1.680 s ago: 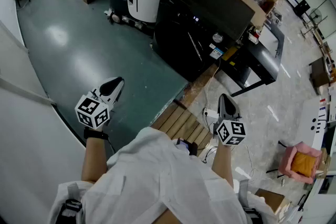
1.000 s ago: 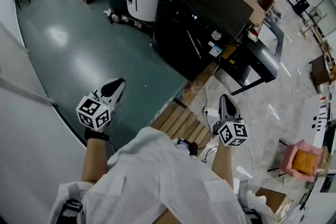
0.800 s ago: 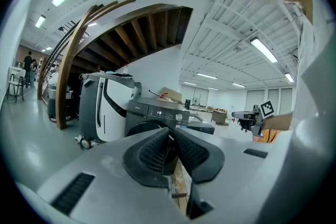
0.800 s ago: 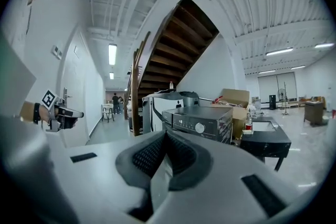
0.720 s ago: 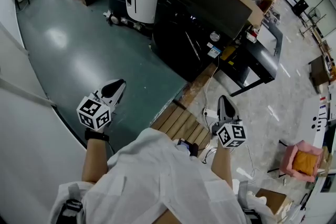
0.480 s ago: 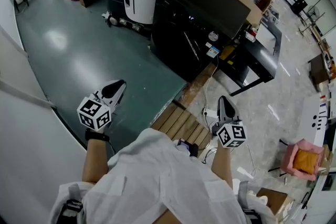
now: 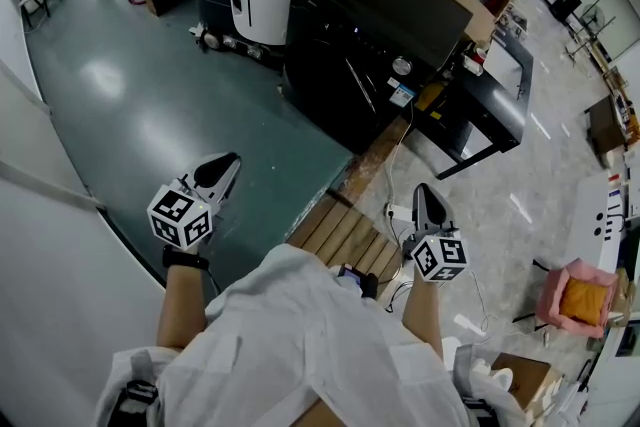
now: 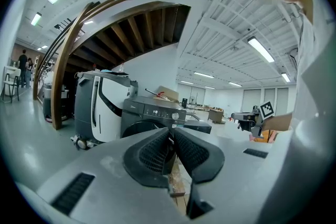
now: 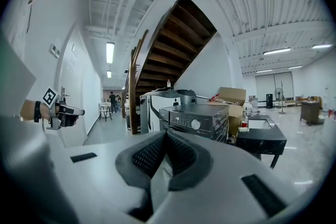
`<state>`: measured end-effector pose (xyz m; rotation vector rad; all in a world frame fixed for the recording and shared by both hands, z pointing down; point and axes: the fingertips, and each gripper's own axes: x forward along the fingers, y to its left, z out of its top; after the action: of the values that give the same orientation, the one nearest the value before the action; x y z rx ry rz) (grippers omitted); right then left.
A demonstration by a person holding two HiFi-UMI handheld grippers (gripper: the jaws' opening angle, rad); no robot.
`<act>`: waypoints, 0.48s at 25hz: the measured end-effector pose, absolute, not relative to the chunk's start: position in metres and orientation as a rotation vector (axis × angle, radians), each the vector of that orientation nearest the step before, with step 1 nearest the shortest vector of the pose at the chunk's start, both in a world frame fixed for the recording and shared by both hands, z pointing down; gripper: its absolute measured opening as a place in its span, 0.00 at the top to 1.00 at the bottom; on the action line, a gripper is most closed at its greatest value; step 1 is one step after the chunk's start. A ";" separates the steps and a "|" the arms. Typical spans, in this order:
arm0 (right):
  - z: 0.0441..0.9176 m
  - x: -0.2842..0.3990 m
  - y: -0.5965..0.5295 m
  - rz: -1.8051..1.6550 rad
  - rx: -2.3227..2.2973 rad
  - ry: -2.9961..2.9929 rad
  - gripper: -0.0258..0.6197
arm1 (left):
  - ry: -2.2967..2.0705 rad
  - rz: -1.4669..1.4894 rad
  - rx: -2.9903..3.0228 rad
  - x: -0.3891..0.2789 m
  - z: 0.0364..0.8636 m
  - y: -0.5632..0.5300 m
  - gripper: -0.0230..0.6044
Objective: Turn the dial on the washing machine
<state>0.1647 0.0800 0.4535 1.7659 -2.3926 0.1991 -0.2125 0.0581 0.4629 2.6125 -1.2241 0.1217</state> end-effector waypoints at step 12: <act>0.454 0.163 0.076 0.203 1.751 -2.387 0.96 | -1.229 0.107 2.602 -0.216 0.466 0.053 0.90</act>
<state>0.1632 0.0760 0.4541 1.7511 -2.3871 0.2033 -0.2165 0.0533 0.4658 2.6021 -1.2291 0.1066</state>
